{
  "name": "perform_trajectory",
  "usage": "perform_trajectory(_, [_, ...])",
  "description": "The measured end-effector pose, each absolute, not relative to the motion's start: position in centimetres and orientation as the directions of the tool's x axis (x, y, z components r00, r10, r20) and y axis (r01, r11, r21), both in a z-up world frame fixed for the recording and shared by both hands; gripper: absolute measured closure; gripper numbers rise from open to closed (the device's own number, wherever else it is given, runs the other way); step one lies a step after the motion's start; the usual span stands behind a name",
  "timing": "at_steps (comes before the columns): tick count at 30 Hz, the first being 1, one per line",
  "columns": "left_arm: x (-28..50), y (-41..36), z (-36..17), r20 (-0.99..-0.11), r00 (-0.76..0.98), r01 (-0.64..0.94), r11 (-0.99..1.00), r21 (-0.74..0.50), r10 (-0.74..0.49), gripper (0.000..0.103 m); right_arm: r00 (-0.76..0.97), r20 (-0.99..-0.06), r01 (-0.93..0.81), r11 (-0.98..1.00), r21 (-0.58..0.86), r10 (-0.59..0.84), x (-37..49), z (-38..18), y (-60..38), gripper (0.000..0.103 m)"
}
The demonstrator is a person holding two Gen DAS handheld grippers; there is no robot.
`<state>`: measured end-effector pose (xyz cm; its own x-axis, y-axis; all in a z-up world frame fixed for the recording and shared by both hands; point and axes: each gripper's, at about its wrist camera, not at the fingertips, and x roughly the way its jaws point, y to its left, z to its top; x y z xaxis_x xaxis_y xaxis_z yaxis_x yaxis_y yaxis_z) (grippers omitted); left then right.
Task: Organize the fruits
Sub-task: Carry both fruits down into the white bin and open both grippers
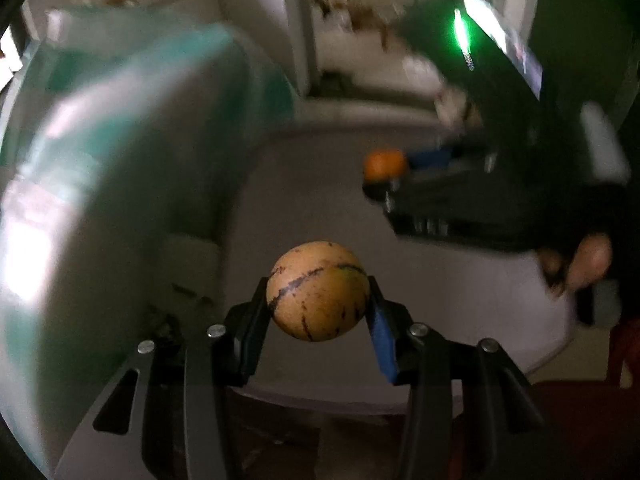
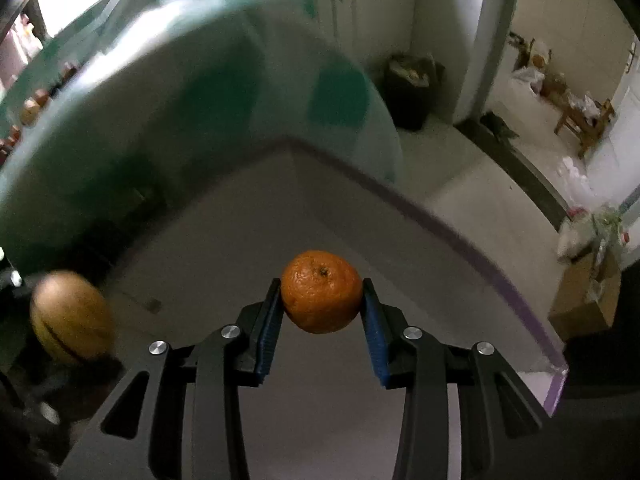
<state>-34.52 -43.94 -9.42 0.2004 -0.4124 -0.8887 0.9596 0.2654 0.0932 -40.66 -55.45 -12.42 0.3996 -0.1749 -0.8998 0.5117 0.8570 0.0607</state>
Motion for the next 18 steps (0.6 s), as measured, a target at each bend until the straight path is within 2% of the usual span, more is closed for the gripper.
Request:
perform_trajectory(5, [-33.3, -45.2, -15.5, -0.95, 0.141, 0.957, 0.284, 0.059, -0.278, 0.057, 0.336, -0.931, 0.523, 0.85, 0.061, -0.14, -40.3, -15.5, -55.2, 0.065])
perform_trajectory(9, [-33.3, -45.9, -16.8, -0.95, 0.167, 0.966, 0.239, 0.103, -0.262, 0.056, 0.297, -0.949, 0.509, 0.858, 0.067, -0.102, -39.6, -17.5, -54.6, 0.063])
perform_trajectory(11, [-33.9, -46.3, -17.0, -0.951, 0.176, 0.966, 0.231, 0.116, -0.255, 0.052, 0.286, -0.954, 0.512, 0.855, 0.077, -0.085, -39.3, -18.1, -54.4, 0.058])
perform_trajectory(12, [-34.2, -46.4, -17.3, -0.952, 0.184, 0.968, 0.214, 0.132, -0.246, 0.046, 0.286, -0.955, 0.514, 0.854, 0.082, -0.08, -39.2, -18.4, -54.3, 0.049])
perform_trajectory(13, [-34.3, -46.5, -17.5, -0.951, 0.204, 0.967, 0.2, 0.159, -0.233, 0.045, 0.284, -0.955, 0.515, 0.854, 0.08, -0.082, -39.2, -18.5, -54.3, 0.04])
perform_trajectory(14, [-34.8, -46.5, -17.9, -0.945, 0.245, 0.96, 0.188, 0.206, -0.216, 0.045, 0.278, -0.957, 0.513, 0.855, 0.073, -0.085, -39.1, -18.7, -54.2, 0.037])
perform_trajectory(15, [-34.8, -46.4, -18.3, -0.931, 0.308, 0.944, 0.188, 0.272, -0.197, 0.038, 0.274, -0.958, 0.51, 0.858, 0.07, -0.084, -39.2, -18.7, -53.9, 0.035])
perform_trajectory(18, [-34.3, -46.0, -18.5, -0.923, 0.336, 0.932, 0.206, 0.297, -0.189, 0.036, 0.265, -0.96, 0.513, 0.856, 0.065, -0.086, -39.5, -18.6, -54.2, 0.032])
